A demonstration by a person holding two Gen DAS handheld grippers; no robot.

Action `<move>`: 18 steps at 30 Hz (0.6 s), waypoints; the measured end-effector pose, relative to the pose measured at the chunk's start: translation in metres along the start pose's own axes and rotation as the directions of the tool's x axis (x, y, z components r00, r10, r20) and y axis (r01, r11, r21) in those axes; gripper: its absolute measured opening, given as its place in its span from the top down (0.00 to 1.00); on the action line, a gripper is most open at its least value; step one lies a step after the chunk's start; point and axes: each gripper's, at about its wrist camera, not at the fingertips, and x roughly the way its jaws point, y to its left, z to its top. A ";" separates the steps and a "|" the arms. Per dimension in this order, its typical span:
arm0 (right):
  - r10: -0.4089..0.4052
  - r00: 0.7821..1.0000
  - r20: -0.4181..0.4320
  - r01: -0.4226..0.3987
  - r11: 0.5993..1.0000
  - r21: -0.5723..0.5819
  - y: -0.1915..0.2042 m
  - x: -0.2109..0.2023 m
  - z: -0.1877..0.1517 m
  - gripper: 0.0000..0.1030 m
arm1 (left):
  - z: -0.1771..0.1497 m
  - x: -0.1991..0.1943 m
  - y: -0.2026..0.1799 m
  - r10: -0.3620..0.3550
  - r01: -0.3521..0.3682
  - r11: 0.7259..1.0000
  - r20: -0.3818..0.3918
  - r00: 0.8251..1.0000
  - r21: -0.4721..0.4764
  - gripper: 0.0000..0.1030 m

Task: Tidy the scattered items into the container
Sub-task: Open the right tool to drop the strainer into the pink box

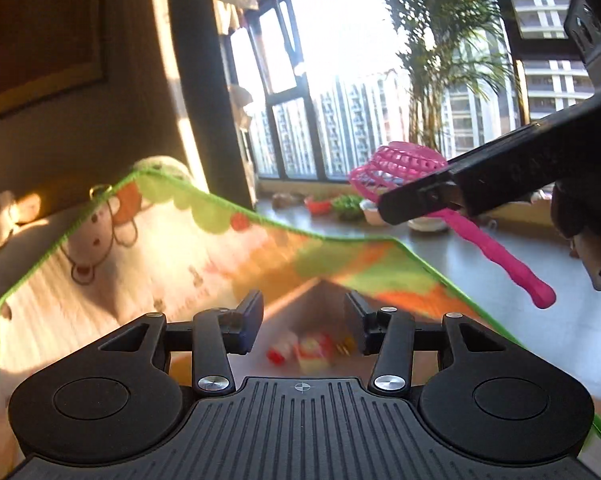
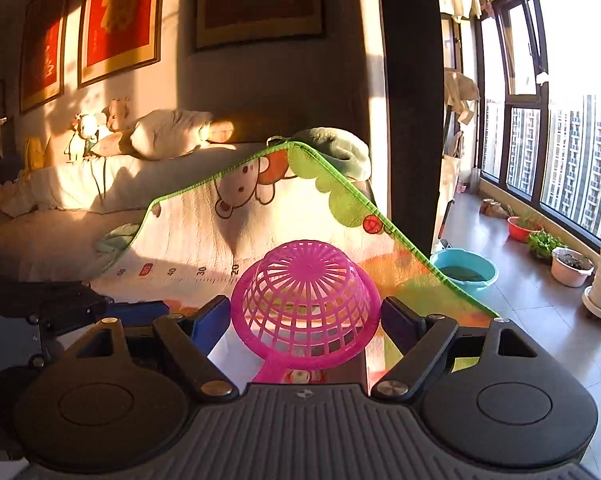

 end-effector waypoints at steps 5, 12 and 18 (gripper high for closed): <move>0.022 0.991 -0.134 -0.013 0.998 0.064 -0.014 0.066 -0.002 0.08 | -0.014 0.007 0.042 -0.047 0.038 0.980 -0.042 0.998 -0.196 0.16; -0.028 0.985 -0.168 0.031 0.999 0.013 -0.016 0.047 -0.056 0.08 | -0.079 -0.026 0.042 -0.035 -0.011 0.973 -0.195 0.980 -0.229 0.07; -0.058 0.979 -0.195 0.060 0.998 0.005 -0.024 -0.025 -0.103 0.08 | -0.115 -0.042 0.019 -0.147 0.046 0.933 -0.261 0.954 -0.356 0.04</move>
